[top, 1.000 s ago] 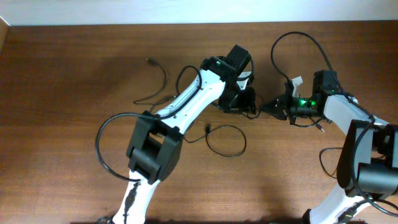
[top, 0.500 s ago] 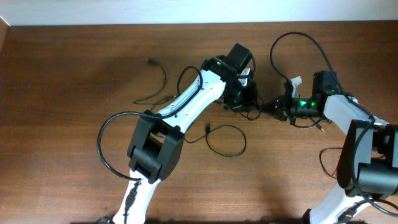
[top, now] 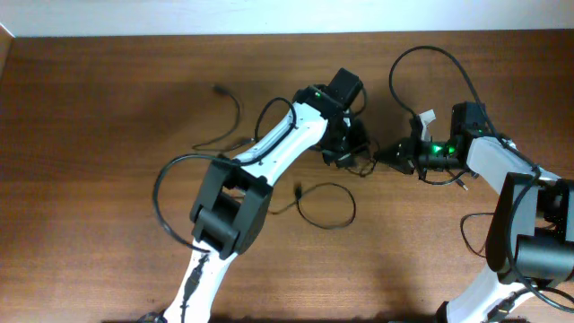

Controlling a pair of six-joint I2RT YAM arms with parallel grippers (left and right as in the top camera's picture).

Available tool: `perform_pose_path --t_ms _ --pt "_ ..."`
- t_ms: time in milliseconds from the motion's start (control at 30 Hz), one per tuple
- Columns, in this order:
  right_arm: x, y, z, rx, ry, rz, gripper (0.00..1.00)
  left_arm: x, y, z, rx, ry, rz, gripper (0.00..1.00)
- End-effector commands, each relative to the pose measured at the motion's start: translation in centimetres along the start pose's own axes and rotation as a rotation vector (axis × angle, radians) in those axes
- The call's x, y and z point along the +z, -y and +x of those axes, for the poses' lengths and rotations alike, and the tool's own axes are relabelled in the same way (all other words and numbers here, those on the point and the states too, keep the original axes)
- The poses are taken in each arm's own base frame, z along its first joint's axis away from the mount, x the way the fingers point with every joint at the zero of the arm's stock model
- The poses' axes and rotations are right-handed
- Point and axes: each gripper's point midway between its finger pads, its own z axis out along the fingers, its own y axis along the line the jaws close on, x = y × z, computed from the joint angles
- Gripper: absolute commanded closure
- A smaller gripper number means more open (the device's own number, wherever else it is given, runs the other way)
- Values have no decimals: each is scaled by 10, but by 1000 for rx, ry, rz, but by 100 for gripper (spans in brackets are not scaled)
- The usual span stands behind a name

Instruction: Untangle cables

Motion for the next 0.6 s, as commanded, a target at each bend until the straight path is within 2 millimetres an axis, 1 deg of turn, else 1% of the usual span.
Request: perform_pose_path --t_ms 0,33,100,133,200,233,267,333,433,467,500,567 --pt "1 1 1 -11 -7 -22 96 8 -2 -3 -29 -11 9 76" --pt "1 1 1 -20 -8 -22 96 7 0 -6 -24 -3 19 74" --pt "1 1 1 -36 -8 -22 96 5 4 -14 -26 15 46 65" --pt "1 1 1 -36 -8 -22 96 4 3 -16 -36 17 48 62" --pt "1 1 1 -38 -7 -23 96 3 3 -16 -37 18 48 59" --pt "0 0 1 -73 -8 -27 96 3 3 -16 -37 17 49 53" --pt "1 0 2 -99 -8 -26 96 3 6 -12 -36 -6 65 52" --pt "0 0 1 -123 -7 -27 96 2 14 -2 -33 -70 114 59" --pt "1 0 1 -141 -7 -27 96 -4 29 19 -31 -197 200 60" --pt "0 0 1 -141 -7 -27 96 -5 32 24 -31 -224 218 60" --pt "0 0 1 -141 -7 -27 96 -7 34 28 -32 -248 232 62" --pt "0 -5 3 -141 -14 -60 96 -6 31 28 -41 -247 219 59"
